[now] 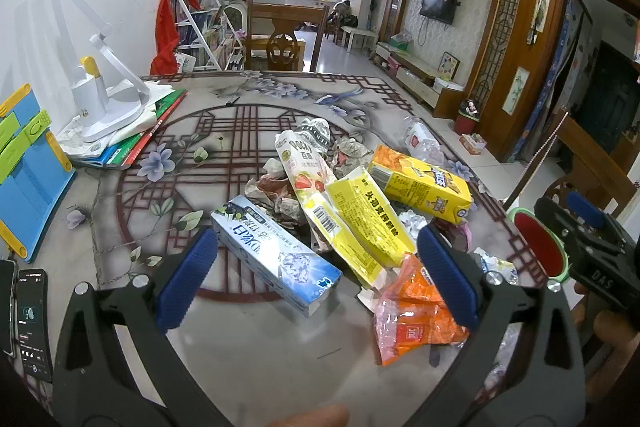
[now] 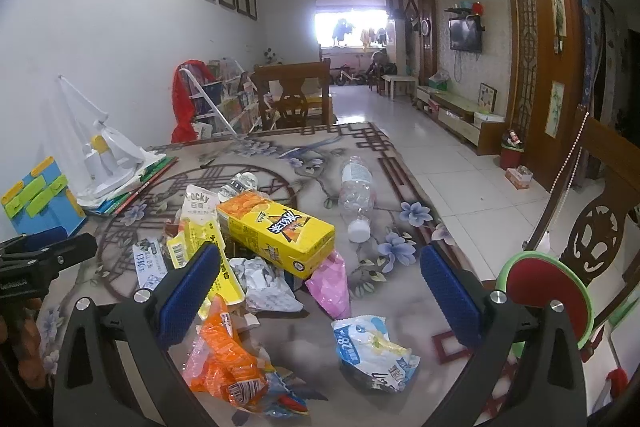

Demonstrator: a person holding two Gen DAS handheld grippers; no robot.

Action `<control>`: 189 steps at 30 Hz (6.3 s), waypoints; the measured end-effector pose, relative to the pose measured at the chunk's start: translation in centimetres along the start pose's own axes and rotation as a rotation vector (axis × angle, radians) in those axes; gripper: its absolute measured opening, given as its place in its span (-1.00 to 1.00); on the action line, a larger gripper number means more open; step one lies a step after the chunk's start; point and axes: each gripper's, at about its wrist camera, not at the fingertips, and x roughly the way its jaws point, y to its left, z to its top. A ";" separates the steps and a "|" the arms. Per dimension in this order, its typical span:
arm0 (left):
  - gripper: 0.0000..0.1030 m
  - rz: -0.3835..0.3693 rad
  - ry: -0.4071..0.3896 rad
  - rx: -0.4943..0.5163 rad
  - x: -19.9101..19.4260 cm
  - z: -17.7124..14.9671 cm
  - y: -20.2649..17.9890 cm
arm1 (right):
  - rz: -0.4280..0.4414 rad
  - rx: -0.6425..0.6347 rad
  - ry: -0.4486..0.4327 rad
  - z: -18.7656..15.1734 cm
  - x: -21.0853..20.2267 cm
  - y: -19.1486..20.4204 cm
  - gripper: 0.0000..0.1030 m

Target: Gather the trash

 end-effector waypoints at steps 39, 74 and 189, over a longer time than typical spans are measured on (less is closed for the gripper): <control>0.90 -0.003 0.036 -0.008 1.1 -1.6 0.7 | -0.001 -0.008 0.043 -0.6 0.7 -0.1 0.87; 0.90 0.056 0.398 -0.358 13.1 -3.3 6.1 | -0.070 -0.075 0.465 -5.3 9.8 -3.6 0.86; 0.90 -0.629 0.280 0.164 16.6 8.6 -37.6 | -0.359 0.256 0.307 1.3 3.0 -36.2 0.85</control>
